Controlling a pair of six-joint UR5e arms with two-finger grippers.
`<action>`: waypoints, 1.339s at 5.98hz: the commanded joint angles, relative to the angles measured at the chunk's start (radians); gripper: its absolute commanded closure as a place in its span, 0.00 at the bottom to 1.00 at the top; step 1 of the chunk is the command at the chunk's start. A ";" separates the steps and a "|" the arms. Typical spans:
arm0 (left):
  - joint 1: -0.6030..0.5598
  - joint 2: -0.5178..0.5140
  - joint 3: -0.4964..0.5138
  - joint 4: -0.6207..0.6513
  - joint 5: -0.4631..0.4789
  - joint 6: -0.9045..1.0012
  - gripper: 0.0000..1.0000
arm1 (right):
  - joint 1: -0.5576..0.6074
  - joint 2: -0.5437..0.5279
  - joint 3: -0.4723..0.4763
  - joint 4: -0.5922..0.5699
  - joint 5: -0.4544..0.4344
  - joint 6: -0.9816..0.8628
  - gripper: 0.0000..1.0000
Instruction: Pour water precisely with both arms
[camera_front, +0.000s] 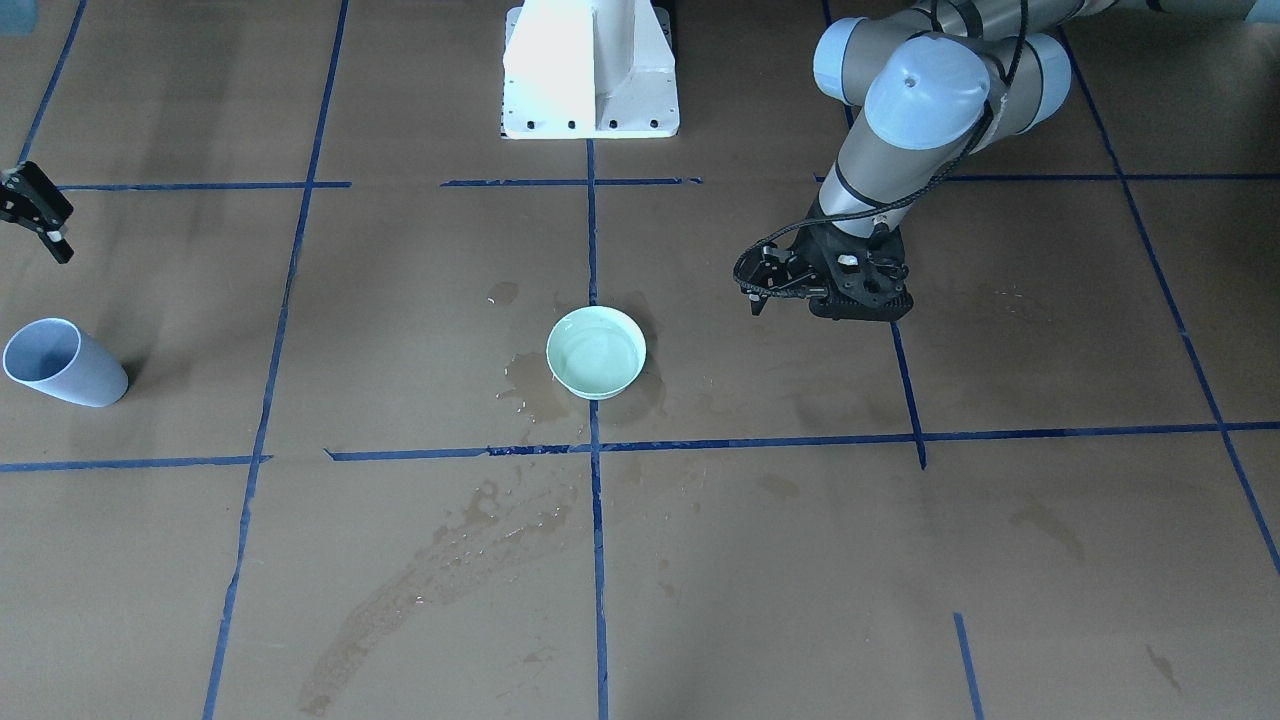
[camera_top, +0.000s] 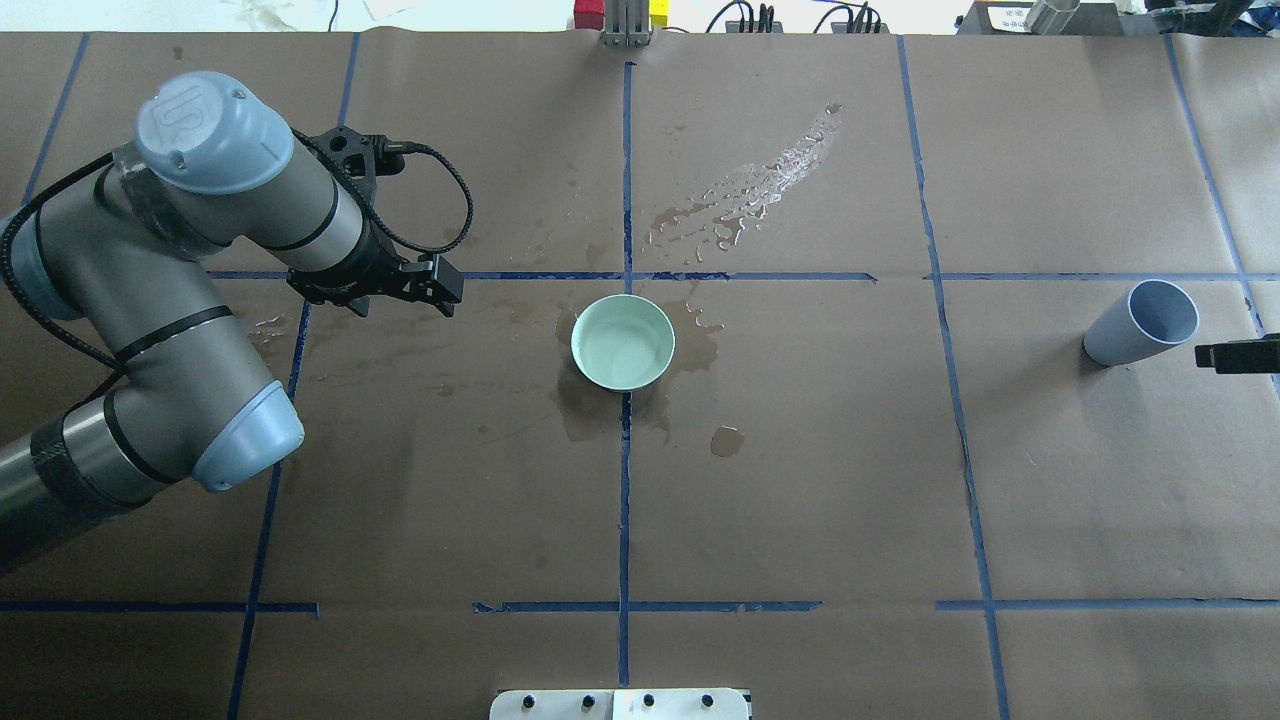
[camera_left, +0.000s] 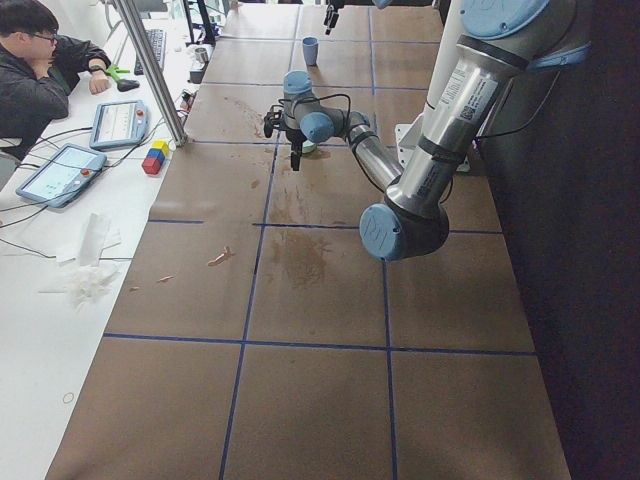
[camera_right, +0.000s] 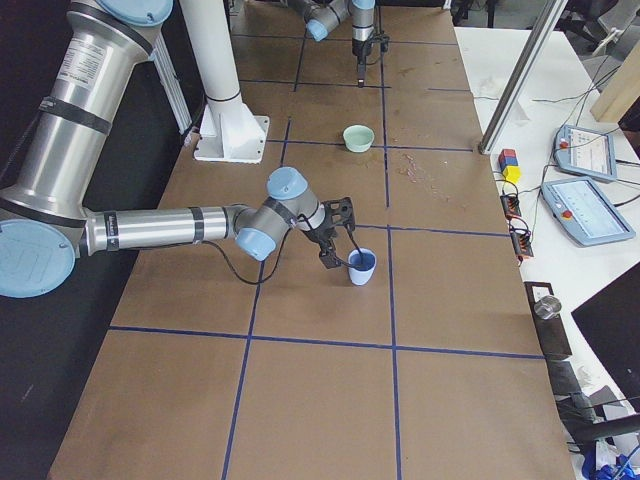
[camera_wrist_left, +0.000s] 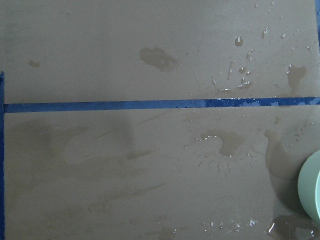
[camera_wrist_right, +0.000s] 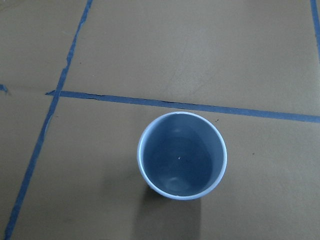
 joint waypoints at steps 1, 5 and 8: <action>0.002 0.001 -0.002 0.000 0.001 -0.001 0.00 | -0.174 -0.004 -0.097 0.164 -0.233 0.118 0.00; 0.000 0.002 -0.007 0.001 0.001 -0.002 0.00 | -0.344 0.051 -0.291 0.360 -0.559 0.172 0.00; 0.002 0.002 -0.007 0.001 0.001 -0.004 0.00 | -0.355 0.114 -0.359 0.362 -0.651 0.161 0.00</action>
